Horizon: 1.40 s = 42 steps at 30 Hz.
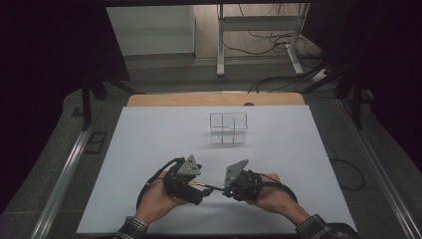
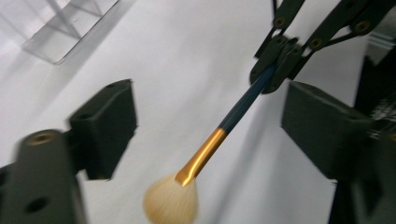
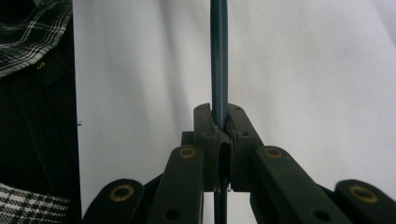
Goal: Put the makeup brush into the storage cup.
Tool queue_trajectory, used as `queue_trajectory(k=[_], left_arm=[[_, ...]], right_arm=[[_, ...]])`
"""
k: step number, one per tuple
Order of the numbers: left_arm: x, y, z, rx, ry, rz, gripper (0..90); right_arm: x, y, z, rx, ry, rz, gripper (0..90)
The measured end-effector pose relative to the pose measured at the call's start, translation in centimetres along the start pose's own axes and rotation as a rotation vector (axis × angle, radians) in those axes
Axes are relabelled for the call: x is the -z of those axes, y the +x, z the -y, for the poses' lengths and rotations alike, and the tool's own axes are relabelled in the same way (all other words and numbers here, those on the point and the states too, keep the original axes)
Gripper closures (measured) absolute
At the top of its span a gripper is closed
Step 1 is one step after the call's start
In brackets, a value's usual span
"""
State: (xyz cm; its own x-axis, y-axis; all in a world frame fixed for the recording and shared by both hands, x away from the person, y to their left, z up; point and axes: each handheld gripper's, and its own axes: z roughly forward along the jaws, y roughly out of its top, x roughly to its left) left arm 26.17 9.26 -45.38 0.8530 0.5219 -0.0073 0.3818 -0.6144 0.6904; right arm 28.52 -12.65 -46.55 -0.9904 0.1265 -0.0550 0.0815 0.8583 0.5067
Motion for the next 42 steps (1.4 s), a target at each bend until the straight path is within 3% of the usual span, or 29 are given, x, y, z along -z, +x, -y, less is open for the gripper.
queue_trajectory(k=[1,2,7,12,16,23,29,33,42], left_arm=[[0.1,0.2,0.1,-0.01,0.018,-0.006,10.6],[-0.1,0.2,0.2,0.019,0.004,-0.008,8.8],[0.4,0.9,0.7,0.029,0.03,-0.06,0.5],[1.1,2.1,1.5,0.096,0.016,-0.084,0.0],[1.3,2.6,2.2,0.114,0.004,-0.094,0.0],[0.8,3.5,3.1,0.16,-0.033,-0.025,0.0],[0.4,4.0,3.4,0.189,-0.064,-0.001,0.0],[0.4,4.2,3.4,0.25,-0.099,0.033,0.1],[0.2,4.1,2.7,0.344,-0.158,0.112,0.3]], right_arm=[[0.0,0.0,0.0,-0.002,-0.003,0.0,84.8],[0.0,-0.1,0.1,-0.005,-0.002,0.001,84.8],[0.2,-0.5,0.4,-0.029,0.005,0.02,84.7],[0.7,-1.0,0.8,-0.068,-0.01,0.041,84.7],[1.0,-1.3,1.0,-0.09,-0.017,0.062,84.7],[1.6,-1.7,1.4,-0.141,-0.042,0.097,84.6],[2.0,-1.8,1.6,-0.173,-0.077,0.14,84.5],[2.0,-1.8,1.5,-0.197,-0.107,0.156,84.5],[1.8,-0.9,0.9,-0.237,-0.181,0.176,84.5]])
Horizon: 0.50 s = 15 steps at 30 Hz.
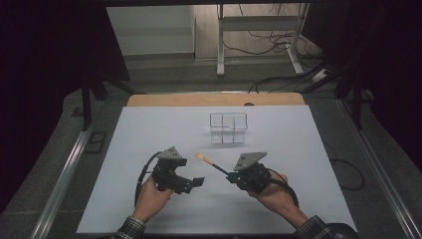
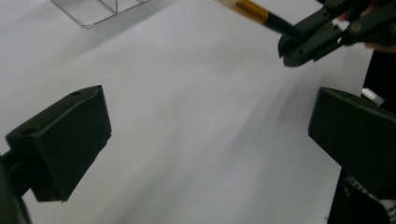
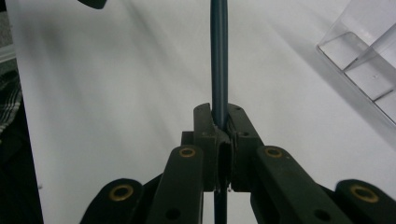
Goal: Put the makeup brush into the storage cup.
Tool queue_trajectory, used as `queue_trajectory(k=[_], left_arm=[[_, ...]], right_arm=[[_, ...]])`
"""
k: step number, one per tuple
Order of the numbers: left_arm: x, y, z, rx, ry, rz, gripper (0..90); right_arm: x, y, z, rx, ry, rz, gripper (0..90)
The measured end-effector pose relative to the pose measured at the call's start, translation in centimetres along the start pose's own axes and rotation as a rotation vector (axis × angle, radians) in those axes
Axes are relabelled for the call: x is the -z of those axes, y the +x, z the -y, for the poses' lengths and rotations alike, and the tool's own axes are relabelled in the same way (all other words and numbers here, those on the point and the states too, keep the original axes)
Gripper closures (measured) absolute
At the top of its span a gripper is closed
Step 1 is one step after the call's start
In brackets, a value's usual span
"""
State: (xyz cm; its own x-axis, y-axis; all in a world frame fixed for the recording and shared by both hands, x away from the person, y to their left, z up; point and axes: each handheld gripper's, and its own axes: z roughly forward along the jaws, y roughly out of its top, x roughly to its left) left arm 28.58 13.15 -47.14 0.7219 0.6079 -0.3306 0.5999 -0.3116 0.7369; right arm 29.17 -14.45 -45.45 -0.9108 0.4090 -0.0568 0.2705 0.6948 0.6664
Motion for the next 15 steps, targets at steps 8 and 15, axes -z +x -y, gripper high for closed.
queue_trajectory(k=[8,15], left_arm=[[-0.3,0.0,-0.5,0.07,-0.04,0.101,0.0],[-0.7,-0.5,-0.8,0.049,-0.03,0.126,4.1]], right_arm=[[-0.4,0.8,-0.2,-0.022,-0.037,-0.01,84.5],[-0.6,1.3,-0.3,-0.032,-0.06,-0.017,84.5]])
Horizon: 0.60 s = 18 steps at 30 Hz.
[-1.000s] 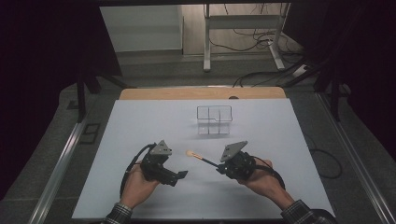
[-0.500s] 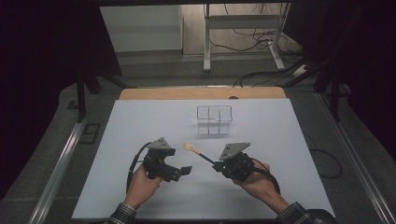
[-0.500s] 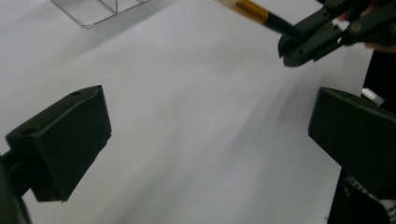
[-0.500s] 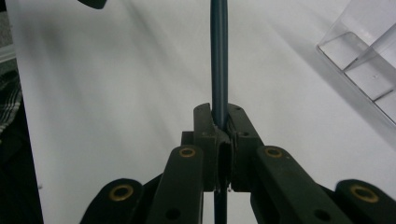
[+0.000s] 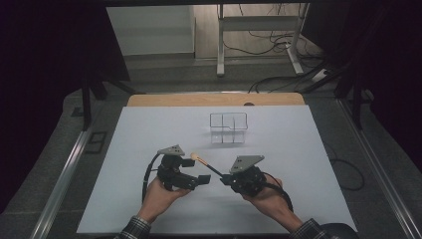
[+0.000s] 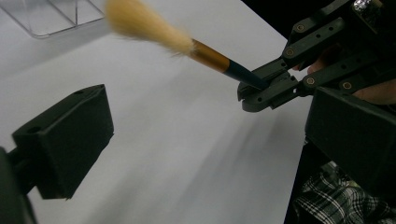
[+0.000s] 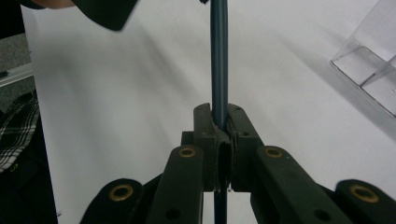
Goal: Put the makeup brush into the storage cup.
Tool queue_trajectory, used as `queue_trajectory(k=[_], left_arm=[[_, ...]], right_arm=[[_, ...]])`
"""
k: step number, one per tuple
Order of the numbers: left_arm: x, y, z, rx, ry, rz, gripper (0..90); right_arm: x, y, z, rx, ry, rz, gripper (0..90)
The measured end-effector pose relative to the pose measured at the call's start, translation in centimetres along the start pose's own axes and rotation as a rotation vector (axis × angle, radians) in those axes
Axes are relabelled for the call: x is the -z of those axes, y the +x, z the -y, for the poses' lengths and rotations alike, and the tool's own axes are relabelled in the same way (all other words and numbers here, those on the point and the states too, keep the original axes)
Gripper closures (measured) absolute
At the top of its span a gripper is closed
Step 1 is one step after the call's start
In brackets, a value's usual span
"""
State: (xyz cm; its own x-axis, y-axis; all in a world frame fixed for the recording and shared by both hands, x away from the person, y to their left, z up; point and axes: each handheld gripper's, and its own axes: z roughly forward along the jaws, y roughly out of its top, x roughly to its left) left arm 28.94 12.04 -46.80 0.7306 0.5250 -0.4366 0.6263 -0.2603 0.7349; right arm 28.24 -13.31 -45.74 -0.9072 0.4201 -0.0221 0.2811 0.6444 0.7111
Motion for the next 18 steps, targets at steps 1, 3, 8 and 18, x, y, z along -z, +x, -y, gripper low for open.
queue_trajectory(k=[1,3,8,18], left_arm=[[-0.03,-0.03,-0.02,0.0,0.0,0.001,6.0],[-0.05,-0.02,-0.04,0.004,-0.005,0.016,9.8],[0.14,0.01,-0.03,0.014,-0.024,0.036,22.6],[0.53,0.77,0.21,0.083,-0.045,0.102,55.6]], right_arm=[[-0.03,0.05,-0.01,-0.001,-0.003,-0.001,84.5],[-0.07,0.2,-0.04,-0.001,-0.009,-0.007,84.5],[-0.24,0.58,-0.11,0.0,-0.021,-0.015,84.5],[-0.44,0.88,-0.15,0.009,-0.02,-0.021,84.5]])
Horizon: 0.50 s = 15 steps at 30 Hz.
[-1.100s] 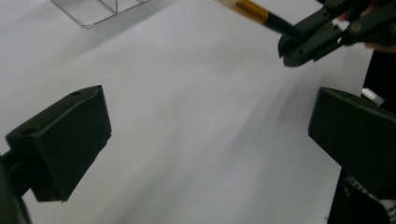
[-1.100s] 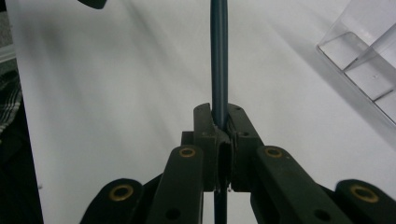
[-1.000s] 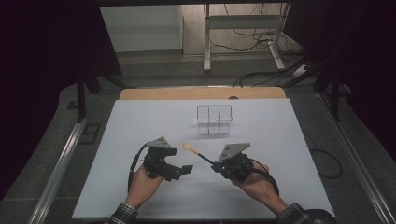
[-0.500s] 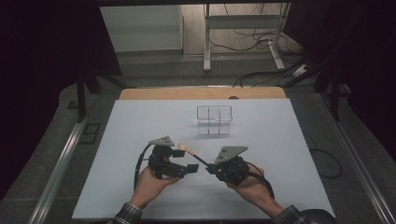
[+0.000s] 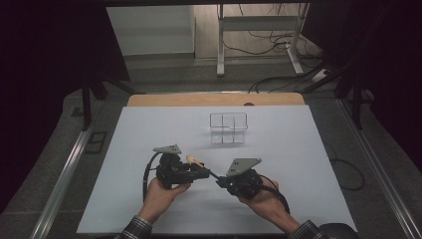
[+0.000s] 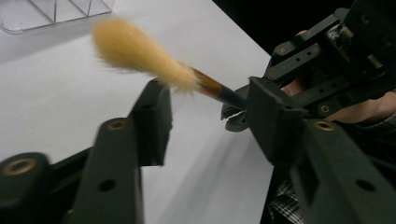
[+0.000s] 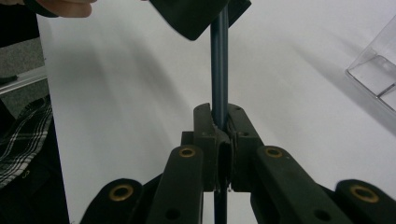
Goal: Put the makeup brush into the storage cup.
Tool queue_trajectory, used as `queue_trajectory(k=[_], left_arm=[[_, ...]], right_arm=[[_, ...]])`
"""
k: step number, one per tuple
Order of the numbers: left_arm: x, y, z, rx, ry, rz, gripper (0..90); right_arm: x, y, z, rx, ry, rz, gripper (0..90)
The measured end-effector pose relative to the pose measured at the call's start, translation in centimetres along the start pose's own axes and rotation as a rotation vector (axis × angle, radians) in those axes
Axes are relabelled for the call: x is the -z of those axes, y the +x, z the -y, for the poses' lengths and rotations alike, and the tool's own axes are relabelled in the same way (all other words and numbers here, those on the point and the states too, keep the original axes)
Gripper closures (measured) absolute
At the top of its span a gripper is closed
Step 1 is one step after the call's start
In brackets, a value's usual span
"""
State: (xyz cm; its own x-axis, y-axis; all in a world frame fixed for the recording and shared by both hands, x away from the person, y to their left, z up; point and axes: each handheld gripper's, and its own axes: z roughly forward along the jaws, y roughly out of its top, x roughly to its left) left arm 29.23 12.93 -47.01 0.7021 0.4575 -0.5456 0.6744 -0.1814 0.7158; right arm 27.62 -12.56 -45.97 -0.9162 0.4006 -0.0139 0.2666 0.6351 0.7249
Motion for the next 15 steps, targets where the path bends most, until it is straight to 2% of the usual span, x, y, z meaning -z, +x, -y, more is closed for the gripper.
queue_trajectory(k=[5,6,9,13,15], left_arm=[[0.01,0.16,0.09,0.026,-0.001,0.021,63.6],[0.04,0.26,0.15,0.038,-0.003,0.036,67.4],[0.27,0.68,0.22,0.083,-0.038,0.164,80.9],[0.31,0.22,0.12,0.054,-0.02,0.123,82.8],[0.46,0.21,0.11,0.05,-0.014,0.094,82.8]], right_arm=[[-0.34,0.08,0.1,0.013,0.02,-0.008,84.4],[-0.39,0.11,0.11,0.014,0.023,-0.01,84.4],[-0.57,0.13,0.17,0.027,0.035,-0.005,84.0],[-0.82,0.24,0.24,0.045,0.047,-0.012,82.0],[-0.87,-0.02,0.35,0.034,0.044,-0.012,70.0]])
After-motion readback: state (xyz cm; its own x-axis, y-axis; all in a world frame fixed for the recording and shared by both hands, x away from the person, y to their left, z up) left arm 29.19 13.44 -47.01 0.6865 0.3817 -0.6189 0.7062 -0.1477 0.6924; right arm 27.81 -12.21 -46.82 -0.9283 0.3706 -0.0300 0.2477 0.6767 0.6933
